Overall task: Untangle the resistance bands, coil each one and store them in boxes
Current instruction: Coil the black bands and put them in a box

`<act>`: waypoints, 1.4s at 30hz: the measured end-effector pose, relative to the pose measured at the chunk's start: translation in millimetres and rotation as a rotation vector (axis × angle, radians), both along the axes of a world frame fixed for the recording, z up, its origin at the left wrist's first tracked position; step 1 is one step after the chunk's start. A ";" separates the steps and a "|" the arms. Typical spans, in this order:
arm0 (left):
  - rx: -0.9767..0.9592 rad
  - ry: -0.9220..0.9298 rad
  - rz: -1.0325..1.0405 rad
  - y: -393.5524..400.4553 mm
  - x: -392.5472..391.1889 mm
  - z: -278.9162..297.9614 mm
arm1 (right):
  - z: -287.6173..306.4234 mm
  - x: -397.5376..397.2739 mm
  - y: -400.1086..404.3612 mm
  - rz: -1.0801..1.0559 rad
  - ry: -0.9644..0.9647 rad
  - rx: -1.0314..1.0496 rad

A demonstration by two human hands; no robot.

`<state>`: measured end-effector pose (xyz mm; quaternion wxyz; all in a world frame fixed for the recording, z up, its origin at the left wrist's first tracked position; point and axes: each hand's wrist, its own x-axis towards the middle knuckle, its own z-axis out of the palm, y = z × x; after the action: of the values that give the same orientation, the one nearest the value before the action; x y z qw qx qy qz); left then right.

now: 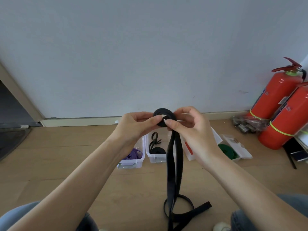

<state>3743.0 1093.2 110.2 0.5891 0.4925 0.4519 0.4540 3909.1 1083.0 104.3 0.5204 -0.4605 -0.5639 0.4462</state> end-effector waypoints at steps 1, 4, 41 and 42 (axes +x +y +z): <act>0.020 0.069 0.006 1.7 -0.3 -0.7 | -0.9 0.5 0.6 -0.027 -0.038 0.011; 0.150 0.426 -0.050 6.2 -4.7 -1.8 | -2.4 7.7 3.2 0.041 -0.391 0.156; 0.015 -0.319 0.153 5.3 4.4 9.6 | 5.2 -1.2 1.7 0.083 0.062 0.036; 0.006 -0.323 0.151 4.3 7.5 7.6 | 5.3 -2.2 1.2 0.068 0.076 0.039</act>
<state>3750.5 1097.5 117.8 0.6169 0.3797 0.3855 0.5716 3906.9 1084.1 109.7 0.5348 -0.4134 -0.5679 0.4696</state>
